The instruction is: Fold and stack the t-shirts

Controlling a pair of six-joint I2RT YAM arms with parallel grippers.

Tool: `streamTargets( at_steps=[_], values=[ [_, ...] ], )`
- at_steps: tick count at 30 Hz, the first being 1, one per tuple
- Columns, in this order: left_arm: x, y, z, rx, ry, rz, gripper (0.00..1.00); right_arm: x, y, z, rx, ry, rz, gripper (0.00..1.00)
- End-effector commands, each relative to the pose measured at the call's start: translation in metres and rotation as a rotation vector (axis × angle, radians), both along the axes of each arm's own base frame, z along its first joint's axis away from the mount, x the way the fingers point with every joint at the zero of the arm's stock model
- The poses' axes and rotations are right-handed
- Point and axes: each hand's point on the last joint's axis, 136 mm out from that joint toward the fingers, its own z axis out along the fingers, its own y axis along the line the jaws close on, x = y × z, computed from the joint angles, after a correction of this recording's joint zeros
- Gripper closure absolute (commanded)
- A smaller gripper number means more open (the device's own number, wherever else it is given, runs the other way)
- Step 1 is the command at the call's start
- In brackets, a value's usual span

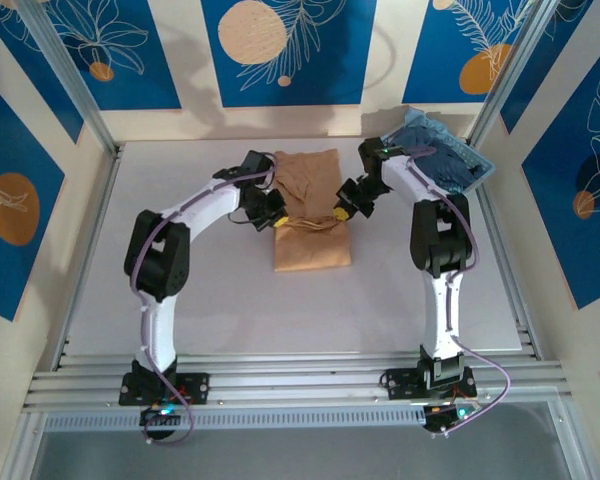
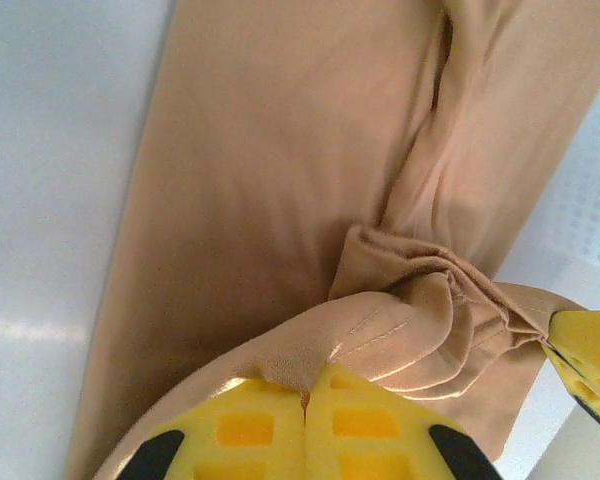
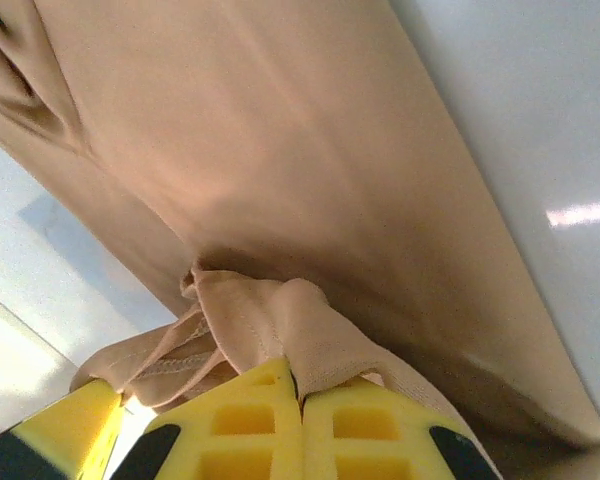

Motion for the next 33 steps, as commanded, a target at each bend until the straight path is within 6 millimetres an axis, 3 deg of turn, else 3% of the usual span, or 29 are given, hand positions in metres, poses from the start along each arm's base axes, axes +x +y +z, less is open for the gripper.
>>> streamTargets(
  at_steps=[1,5,7,10,12,13,17,19,25,28,33],
  values=[
    [0.018,0.003,-0.004,0.006,0.001,-0.025,0.96,0.013,0.005,0.002,0.073,0.020,0.009,1.00],
    [0.033,0.007,-0.006,0.011,-0.007,-0.020,0.76,0.031,0.000,0.002,0.078,-0.004,0.005,0.66],
    [0.037,0.011,-0.004,0.022,-0.024,-0.016,0.66,0.036,-0.003,0.006,0.080,-0.028,0.003,0.58],
    [0.035,0.019,0.007,0.060,-0.052,-0.019,0.41,0.039,-0.011,0.023,0.056,-0.095,0.016,0.48],
    [0.025,0.027,0.018,0.087,-0.068,-0.020,0.39,0.035,-0.014,0.039,0.042,-0.141,0.027,0.44],
    [0.019,0.032,0.020,0.104,-0.070,-0.019,0.38,0.032,-0.017,0.046,0.030,-0.155,0.030,0.37],
    [-0.024,0.045,0.023,0.111,-0.053,-0.008,0.38,-0.003,-0.023,0.057,0.007,-0.167,0.029,0.38],
    [-0.051,0.046,0.013,0.080,-0.005,-0.002,0.41,-0.032,-0.022,0.050,0.007,-0.139,0.026,0.41],
    [-0.115,0.017,-0.029,-0.065,0.165,0.034,0.45,-0.115,-0.021,0.011,0.039,-0.051,0.015,0.46],
    [-0.122,0.008,-0.045,-0.088,0.192,0.076,0.41,-0.130,-0.019,-0.005,0.070,-0.019,0.023,0.44],
    [-0.105,0.003,-0.062,-0.105,0.172,0.144,0.41,-0.124,-0.018,-0.030,0.116,0.021,0.008,0.43]
  ],
)
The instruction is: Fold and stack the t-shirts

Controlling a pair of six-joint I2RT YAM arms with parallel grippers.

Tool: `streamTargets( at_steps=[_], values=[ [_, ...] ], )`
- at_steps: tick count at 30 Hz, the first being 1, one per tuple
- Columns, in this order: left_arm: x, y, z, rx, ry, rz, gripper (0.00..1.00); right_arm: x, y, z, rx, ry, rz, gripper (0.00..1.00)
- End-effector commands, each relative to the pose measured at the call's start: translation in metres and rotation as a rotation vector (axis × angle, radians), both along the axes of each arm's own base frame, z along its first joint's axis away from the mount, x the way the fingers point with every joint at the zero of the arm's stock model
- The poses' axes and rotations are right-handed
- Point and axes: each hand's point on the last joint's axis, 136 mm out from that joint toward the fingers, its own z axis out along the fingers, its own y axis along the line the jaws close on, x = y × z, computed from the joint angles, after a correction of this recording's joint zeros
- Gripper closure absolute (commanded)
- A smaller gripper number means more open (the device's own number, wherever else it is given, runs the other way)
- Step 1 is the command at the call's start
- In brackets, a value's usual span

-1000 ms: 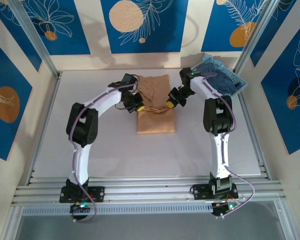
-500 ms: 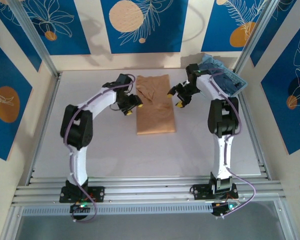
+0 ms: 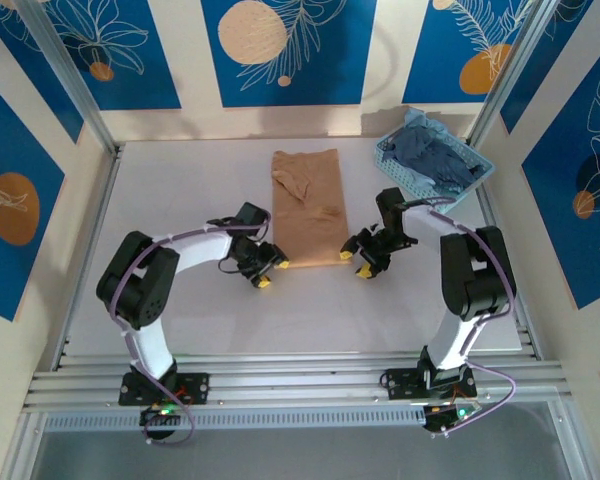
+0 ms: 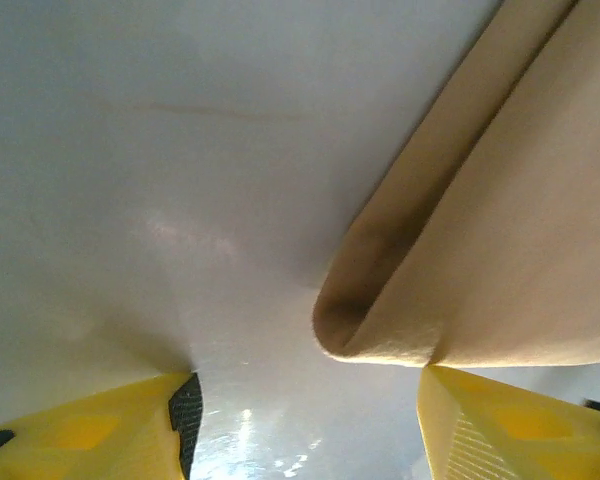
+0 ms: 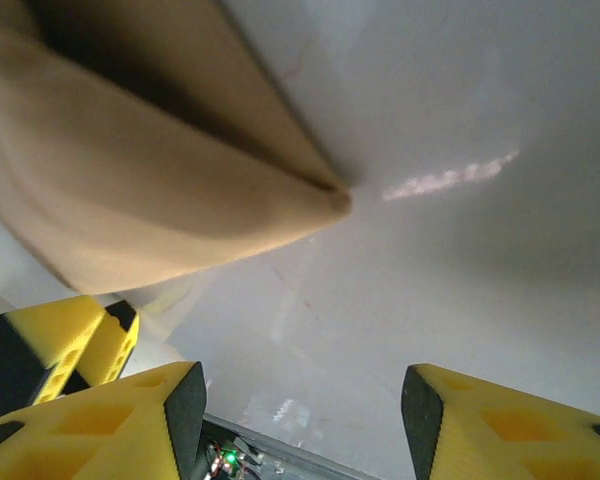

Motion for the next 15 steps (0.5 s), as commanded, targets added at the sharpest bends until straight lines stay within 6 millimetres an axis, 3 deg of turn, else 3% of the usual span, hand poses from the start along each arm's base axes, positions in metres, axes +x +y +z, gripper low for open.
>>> streamTargets(
  at_steps=[1,5,9,13,15],
  values=[
    [0.030,-0.015,-0.006,-0.055,-0.056,0.074,0.41,0.020,0.007,-0.004,0.064,-0.030,-0.013,0.43],
    [0.045,-0.021,-0.009,-0.061,-0.082,0.085,0.47,0.034,0.008,-0.010,0.054,-0.037,-0.010,0.47],
    [0.054,-0.026,-0.015,-0.069,-0.078,0.095,0.62,0.043,0.006,-0.019,0.025,-0.016,-0.009,0.61],
    [0.067,-0.025,-0.013,-0.057,-0.104,0.106,0.82,0.053,0.005,-0.023,0.007,-0.020,-0.018,0.82],
    [0.073,-0.022,-0.007,-0.044,-0.122,0.102,0.98,0.056,0.006,-0.021,0.007,-0.026,-0.023,0.90]
  ],
)
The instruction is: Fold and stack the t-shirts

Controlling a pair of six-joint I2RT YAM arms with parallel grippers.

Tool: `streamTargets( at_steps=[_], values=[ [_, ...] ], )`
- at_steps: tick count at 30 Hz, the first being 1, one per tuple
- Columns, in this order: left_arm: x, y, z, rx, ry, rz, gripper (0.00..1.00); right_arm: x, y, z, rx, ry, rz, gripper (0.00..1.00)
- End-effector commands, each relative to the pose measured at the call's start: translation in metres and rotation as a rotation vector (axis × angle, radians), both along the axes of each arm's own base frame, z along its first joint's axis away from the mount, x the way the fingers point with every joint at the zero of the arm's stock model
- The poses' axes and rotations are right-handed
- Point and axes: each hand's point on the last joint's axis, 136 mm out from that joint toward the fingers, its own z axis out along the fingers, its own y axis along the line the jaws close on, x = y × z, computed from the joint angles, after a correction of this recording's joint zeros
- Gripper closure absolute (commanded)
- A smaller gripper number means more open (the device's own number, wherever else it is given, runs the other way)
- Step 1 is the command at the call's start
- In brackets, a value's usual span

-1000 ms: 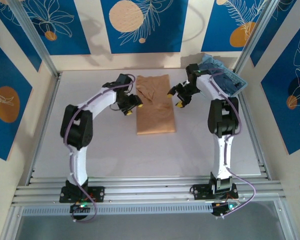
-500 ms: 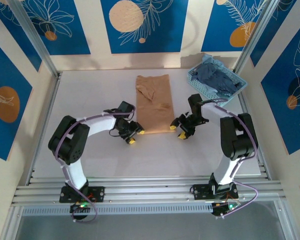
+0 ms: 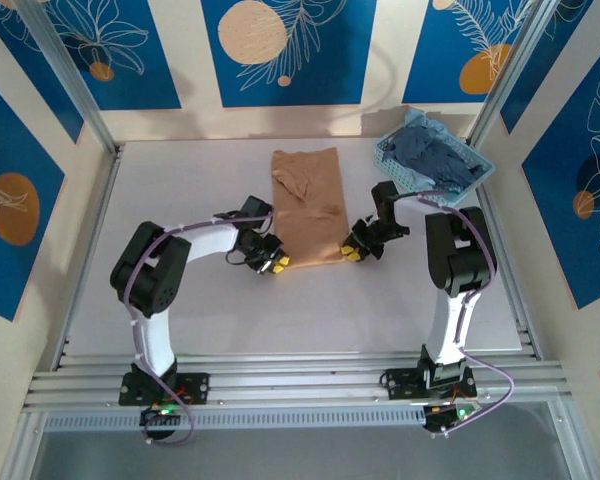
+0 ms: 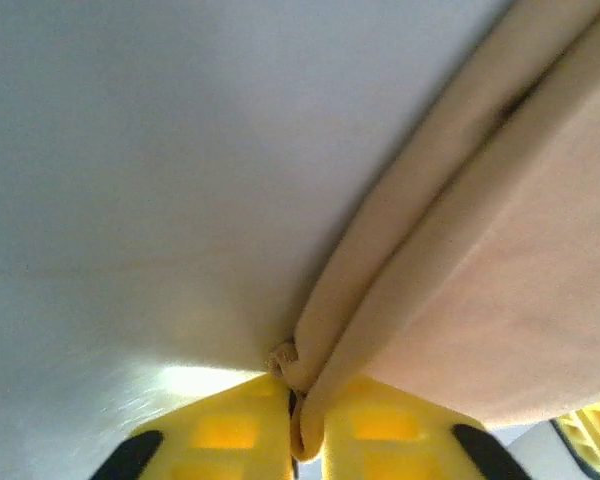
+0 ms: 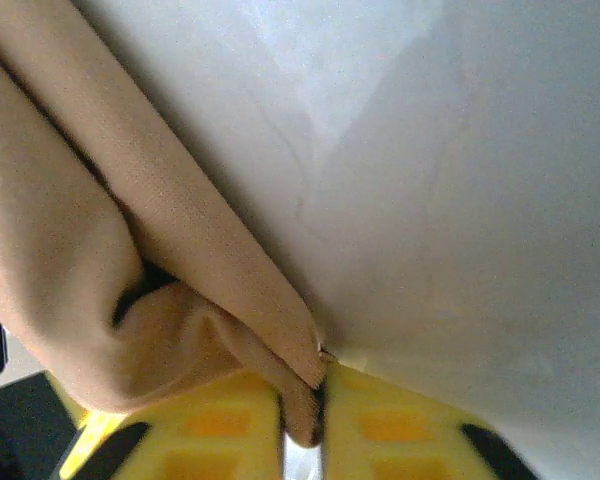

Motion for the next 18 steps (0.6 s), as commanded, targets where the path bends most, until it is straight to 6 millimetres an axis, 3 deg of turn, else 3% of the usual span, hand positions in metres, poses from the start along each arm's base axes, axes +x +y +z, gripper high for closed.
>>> streamTargets(
  at_steps=[1,4,8,18],
  values=[
    [0.042,-0.001,0.001,0.022,-0.144,0.035,1.00,0.008,0.001,0.007,-0.001,-0.009,-0.014,0.94],
    [0.038,0.002,0.014,0.043,-0.158,0.006,1.00,0.006,0.000,0.024,-0.009,-0.034,-0.027,1.00],
    [0.014,0.015,0.028,0.070,-0.144,-0.044,1.00,-0.017,0.000,0.042,-0.011,-0.006,-0.032,1.00],
    [-0.098,0.028,0.064,0.052,-0.062,-0.273,1.00,-0.124,0.002,0.069,0.019,0.170,0.036,1.00]
  ],
)
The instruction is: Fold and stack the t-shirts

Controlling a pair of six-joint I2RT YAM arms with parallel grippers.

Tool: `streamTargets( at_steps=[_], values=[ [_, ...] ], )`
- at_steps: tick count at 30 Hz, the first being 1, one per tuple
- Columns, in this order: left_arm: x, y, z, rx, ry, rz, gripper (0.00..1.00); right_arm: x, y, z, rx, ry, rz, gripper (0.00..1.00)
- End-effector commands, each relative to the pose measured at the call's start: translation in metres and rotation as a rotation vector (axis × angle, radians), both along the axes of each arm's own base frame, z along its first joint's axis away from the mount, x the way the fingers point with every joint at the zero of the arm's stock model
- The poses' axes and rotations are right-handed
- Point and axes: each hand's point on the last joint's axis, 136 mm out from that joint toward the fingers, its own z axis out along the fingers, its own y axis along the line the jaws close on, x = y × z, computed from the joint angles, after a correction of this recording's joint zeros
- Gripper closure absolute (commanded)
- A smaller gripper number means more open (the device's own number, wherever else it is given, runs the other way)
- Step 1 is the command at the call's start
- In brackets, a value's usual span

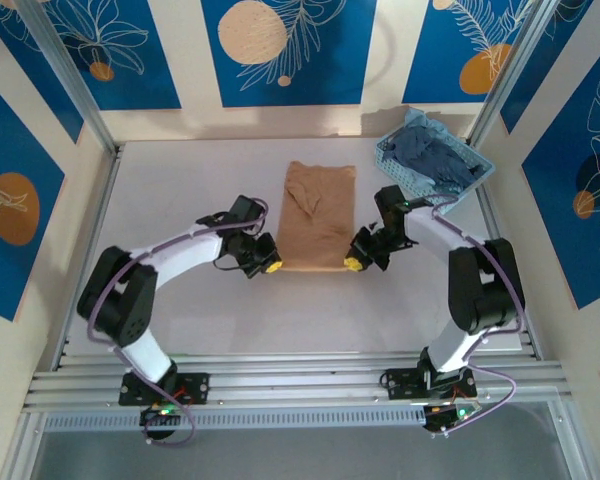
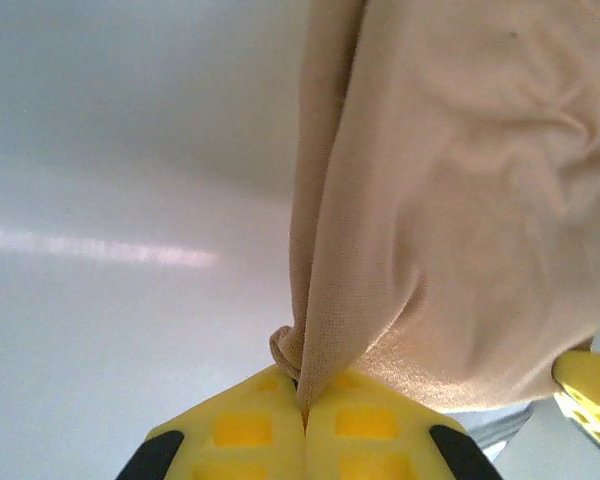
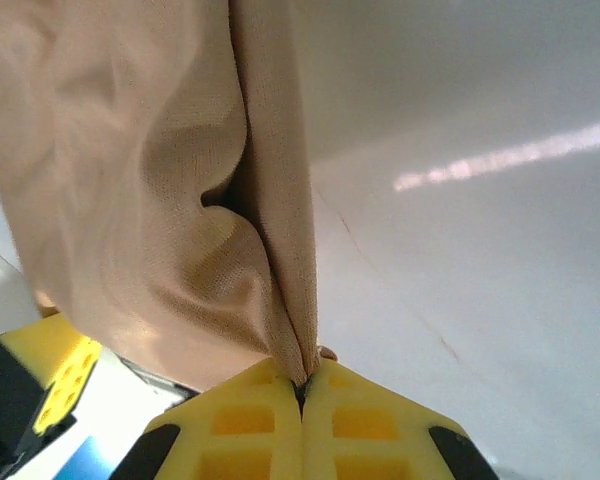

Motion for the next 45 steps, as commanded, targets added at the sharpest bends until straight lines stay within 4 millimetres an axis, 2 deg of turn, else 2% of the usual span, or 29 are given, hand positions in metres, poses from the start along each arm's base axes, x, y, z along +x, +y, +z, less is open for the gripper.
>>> streamTargets(
  at_steps=[1,6,12,16,18,22,25,30,34,37,39,44,45],
  values=[
    [-0.052,0.013,0.010,0.033,0.085,-0.101,1.00,-0.054,-0.001,0.016,0.017,0.141,0.027,1.00],
    [-0.084,0.017,0.053,0.002,0.071,-0.144,1.00,-0.095,-0.005,0.051,0.024,0.168,0.019,1.00],
    [-0.112,0.021,0.089,-0.054,0.100,-0.113,1.00,-0.125,0.002,0.094,0.055,0.188,0.031,1.00],
    [-0.102,0.020,0.117,-0.065,0.051,-0.087,1.00,-0.125,0.003,0.119,0.081,0.178,0.006,1.00],
    [-0.091,0.014,0.129,-0.070,0.032,-0.078,1.00,-0.116,0.003,0.130,0.102,0.169,-0.027,1.00],
    [-0.064,0.001,0.136,-0.072,0.015,-0.071,1.00,-0.099,0.001,0.123,0.083,0.243,-0.095,1.00],
    [-0.041,-0.011,0.133,-0.085,0.018,-0.064,1.00,-0.083,0.004,0.116,0.088,0.303,-0.120,1.00],
    [-0.001,-0.028,0.119,-0.091,0.051,-0.057,1.00,-0.039,-0.003,0.103,0.052,0.290,-0.190,1.00],
    [0.033,-0.032,0.100,-0.102,0.073,-0.013,1.00,-0.002,-0.011,0.082,0.043,0.314,-0.246,1.00],
    [0.063,-0.031,0.082,-0.095,0.094,0.014,1.00,0.031,-0.019,0.067,0.027,0.307,-0.270,1.00],
    [0.084,-0.030,0.067,-0.094,0.113,0.037,1.00,0.060,-0.023,0.059,0.018,0.292,-0.287,1.00],
    [0.135,-0.022,0.031,-0.056,0.128,0.095,1.00,0.136,-0.020,0.040,0.034,0.224,-0.274,1.00],
    [0.146,-0.020,0.023,-0.050,0.127,0.107,0.96,0.149,-0.020,0.034,0.020,0.211,-0.266,0.98]
  ],
)
